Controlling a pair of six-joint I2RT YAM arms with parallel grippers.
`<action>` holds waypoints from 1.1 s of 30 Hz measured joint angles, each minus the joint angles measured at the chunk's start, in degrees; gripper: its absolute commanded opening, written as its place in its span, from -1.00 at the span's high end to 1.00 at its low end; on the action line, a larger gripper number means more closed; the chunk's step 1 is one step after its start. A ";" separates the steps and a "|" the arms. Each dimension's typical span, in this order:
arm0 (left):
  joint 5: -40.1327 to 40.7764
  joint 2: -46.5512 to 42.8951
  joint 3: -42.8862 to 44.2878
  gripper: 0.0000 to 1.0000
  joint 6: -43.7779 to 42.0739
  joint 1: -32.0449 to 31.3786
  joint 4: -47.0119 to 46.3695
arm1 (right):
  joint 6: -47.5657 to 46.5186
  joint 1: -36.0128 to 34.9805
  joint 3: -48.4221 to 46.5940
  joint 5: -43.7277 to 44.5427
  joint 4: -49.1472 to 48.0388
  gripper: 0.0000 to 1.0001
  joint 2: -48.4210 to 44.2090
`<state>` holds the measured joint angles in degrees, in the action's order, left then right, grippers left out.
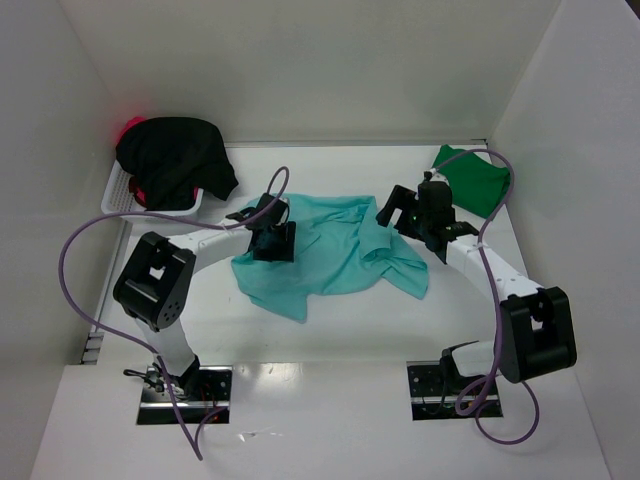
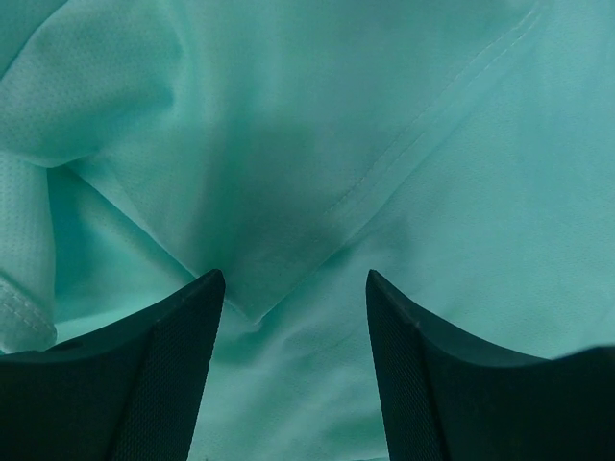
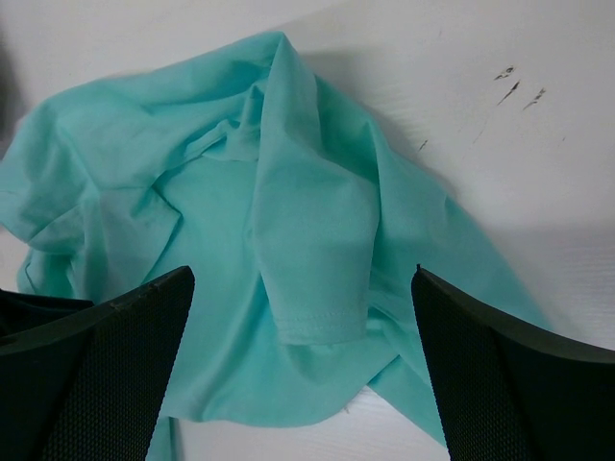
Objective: Fold and stack the t-shirts
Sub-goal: Flatten out the tshirt
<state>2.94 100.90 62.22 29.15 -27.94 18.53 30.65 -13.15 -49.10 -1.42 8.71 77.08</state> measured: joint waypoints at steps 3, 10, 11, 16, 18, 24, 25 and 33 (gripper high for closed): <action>0.38 0.00 -0.38 -0.35 0.02 0.00 0.04 | 0.02 0.00 0.00 -0.51 -0.02 -0.98 -0.02; 1.00 0.00 -0.75 0.35 0.69 0.00 -0.09 | 0.00 0.00 0.00 -0.95 0.00 -0.98 -0.02; 1.17 0.00 -0.75 0.50 0.79 0.00 -0.09 | 0.00 0.00 0.00 -0.97 0.00 -0.98 -0.04; 1.49 0.00 -0.75 0.98 1.03 0.00 -0.12 | 0.02 -0.31 0.00 -0.99 0.06 -0.95 -0.37; 1.69 0.00 -0.76 1.00 1.10 0.00 -0.13 | 0.21 -0.49 0.00 -1.03 0.11 -0.95 -0.74; 1.91 -0.07 -0.75 1.00 1.07 0.00 -0.08 | 1.06 -2.32 0.00 -0.98 0.90 -0.90 -2.23; 1.99 -0.24 -0.75 1.00 1.06 0.00 -0.02 | 1.19 -2.89 0.00 -0.98 1.21 -0.90 -2.47; 2.82 -5.77 1.08 1.00 0.58 0.52 2.33 | 3.47 -9.61 0.06 -0.07 2.59 -0.87 -3.27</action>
<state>5.76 95.14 63.31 29.72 -27.42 20.86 34.13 -22.75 -49.04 -1.50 11.30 73.81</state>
